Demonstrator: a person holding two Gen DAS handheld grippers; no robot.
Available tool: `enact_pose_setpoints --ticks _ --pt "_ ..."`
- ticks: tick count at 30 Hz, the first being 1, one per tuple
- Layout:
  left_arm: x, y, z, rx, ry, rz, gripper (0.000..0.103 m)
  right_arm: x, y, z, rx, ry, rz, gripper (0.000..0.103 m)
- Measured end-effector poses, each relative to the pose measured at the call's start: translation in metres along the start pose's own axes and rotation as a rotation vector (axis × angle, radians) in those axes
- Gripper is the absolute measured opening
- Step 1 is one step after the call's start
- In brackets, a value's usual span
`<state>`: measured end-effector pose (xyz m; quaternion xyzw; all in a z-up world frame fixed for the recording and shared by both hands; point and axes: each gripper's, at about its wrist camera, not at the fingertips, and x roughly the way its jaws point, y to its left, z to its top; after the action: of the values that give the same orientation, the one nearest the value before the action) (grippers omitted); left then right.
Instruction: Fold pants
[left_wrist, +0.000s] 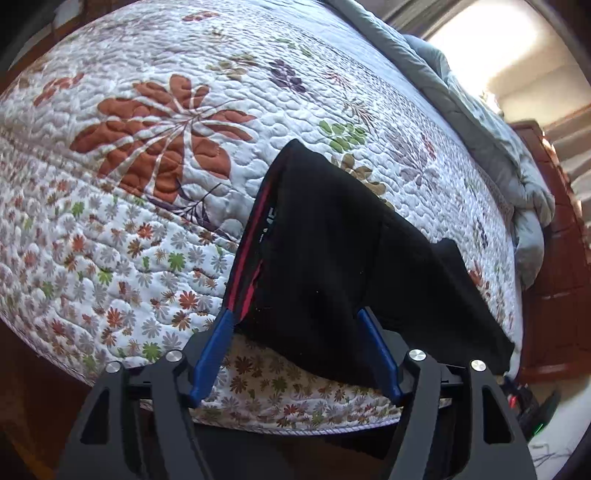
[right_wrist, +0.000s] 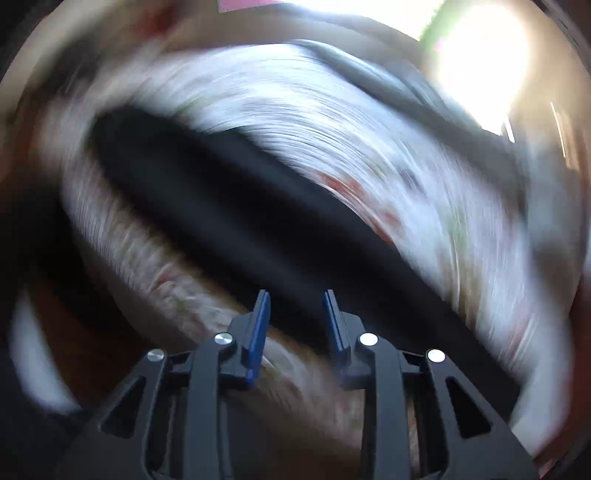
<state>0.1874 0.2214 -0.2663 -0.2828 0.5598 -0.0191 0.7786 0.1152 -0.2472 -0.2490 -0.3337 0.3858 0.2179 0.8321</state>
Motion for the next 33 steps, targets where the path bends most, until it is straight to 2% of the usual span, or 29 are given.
enact_pose_setpoints --ticks 1,5,7,9,11,14,15,16,17,18,22,25,30,32,33 --pt "0.000 0.002 -0.001 -0.008 -0.009 -0.009 0.073 0.006 0.033 0.013 -0.140 -0.027 -0.018 0.028" --pt "0.002 0.007 -0.006 -0.024 -0.033 -0.017 0.073 0.038 0.098 0.041 -0.408 -0.089 -0.086 0.028" --pt "0.009 0.010 -0.008 -0.040 -0.025 -0.025 0.073 0.049 0.110 0.052 -0.451 -0.098 -0.088 0.028" --pt "0.015 0.010 -0.009 -0.029 -0.018 -0.001 0.073 0.058 0.117 0.058 -0.494 -0.105 -0.104 0.028" --pt "0.017 0.008 -0.010 -0.019 -0.028 0.008 0.070 0.059 0.124 0.060 -0.515 -0.095 -0.102 0.028" --pt "0.016 0.010 -0.007 -0.025 -0.040 0.009 0.060 0.071 0.126 0.059 -0.552 -0.062 -0.100 0.028" --pt "0.017 0.012 -0.005 -0.034 -0.036 0.008 0.054 0.079 0.126 0.064 -0.557 -0.051 -0.100 0.028" --pt "0.017 0.015 -0.005 -0.041 -0.032 0.010 0.044 0.083 0.125 0.065 -0.555 -0.039 -0.102 0.027" --pt "0.019 0.017 -0.004 -0.046 -0.027 0.018 0.039 0.087 0.122 0.070 -0.548 -0.028 -0.101 0.020" --pt "0.020 0.020 -0.003 -0.052 -0.021 0.026 0.031 0.091 0.120 0.074 -0.538 -0.018 -0.091 0.007" --pt "0.012 0.022 -0.002 -0.094 -0.027 0.006 0.018 0.082 0.125 0.079 -0.529 -0.019 -0.084 0.004" --pt "0.000 0.019 -0.004 -0.090 -0.032 -0.008 0.016 0.071 0.126 0.077 -0.527 -0.026 -0.079 0.004" --pt "0.019 0.028 -0.007 -0.087 0.017 0.023 0.016 0.099 0.135 0.073 -0.534 0.013 -0.061 0.005" --pt "0.016 0.031 -0.008 -0.104 0.015 0.011 0.017 0.092 0.131 0.073 -0.495 0.006 -0.050 0.011" --pt "0.015 0.029 -0.008 -0.099 0.015 0.016 0.022 0.087 0.122 0.076 -0.445 0.005 -0.031 0.015"
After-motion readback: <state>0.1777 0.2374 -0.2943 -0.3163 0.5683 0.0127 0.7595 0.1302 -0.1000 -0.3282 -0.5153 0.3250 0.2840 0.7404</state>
